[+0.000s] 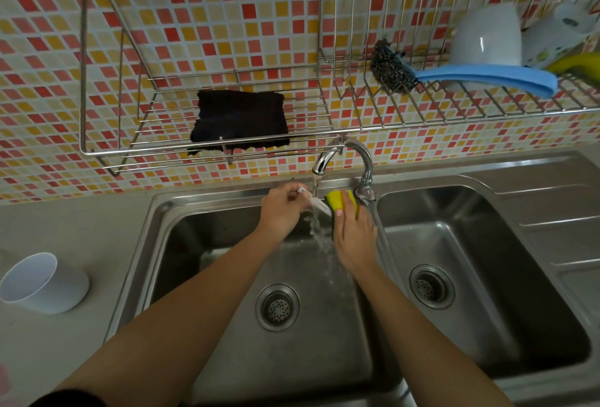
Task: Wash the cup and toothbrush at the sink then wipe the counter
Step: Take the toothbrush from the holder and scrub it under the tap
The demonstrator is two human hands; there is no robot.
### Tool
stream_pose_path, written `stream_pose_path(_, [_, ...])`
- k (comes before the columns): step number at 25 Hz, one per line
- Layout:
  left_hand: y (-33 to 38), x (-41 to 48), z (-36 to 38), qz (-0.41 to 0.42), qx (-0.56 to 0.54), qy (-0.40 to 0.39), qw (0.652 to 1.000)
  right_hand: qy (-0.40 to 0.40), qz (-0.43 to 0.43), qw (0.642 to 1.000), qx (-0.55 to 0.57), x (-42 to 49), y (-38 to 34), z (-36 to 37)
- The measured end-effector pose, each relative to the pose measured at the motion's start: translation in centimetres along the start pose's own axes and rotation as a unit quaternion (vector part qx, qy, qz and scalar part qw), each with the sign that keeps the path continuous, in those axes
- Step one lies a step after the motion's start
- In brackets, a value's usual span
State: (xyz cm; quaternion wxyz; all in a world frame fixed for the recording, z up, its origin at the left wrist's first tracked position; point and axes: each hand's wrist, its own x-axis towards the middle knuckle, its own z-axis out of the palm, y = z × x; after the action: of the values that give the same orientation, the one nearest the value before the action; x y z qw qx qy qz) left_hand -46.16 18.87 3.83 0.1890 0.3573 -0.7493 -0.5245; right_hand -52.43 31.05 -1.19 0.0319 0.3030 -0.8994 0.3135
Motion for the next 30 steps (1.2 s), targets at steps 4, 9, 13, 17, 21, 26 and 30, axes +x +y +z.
stream_pose_path(4, [-0.1,-0.1,0.5,-0.096,-0.123,0.012,0.988,0.017,-0.009,0.999,0.026,-0.2,-0.6,0.1])
stream_pose_path(9, [1.1,-0.2,0.4,-0.22,-0.27,-0.021,0.937,0.039,-0.042,0.995,0.077,-0.2,-1.1,0.1])
stream_pose_path(13, [2.3,-0.4,0.1,-0.288,-0.24,-0.083,0.923,0.065,-0.019,0.992,0.103,0.5,-1.5,-0.4])
stream_pose_path(17, [2.5,-0.3,0.1,-0.32,-0.225,-0.107,0.914,0.023,-0.103,0.992,0.073,0.5,-1.3,0.1])
stream_pose_path(21, [2.8,-0.5,-0.4,-0.336,-0.245,-0.129,0.9,0.027,-0.076,0.993,0.091,0.5,-1.1,0.3])
stream_pose_path(26, [3.0,-0.7,-0.6,-0.347,-0.255,-0.132,0.893,0.032,-0.035,0.988,0.149,1.0,-0.8,0.5])
stream_pose_path(30, [3.3,-0.8,-1.1,-0.354,-0.248,-0.136,0.892,0.002,-0.065,0.984,0.167,1.1,-1.1,0.8])
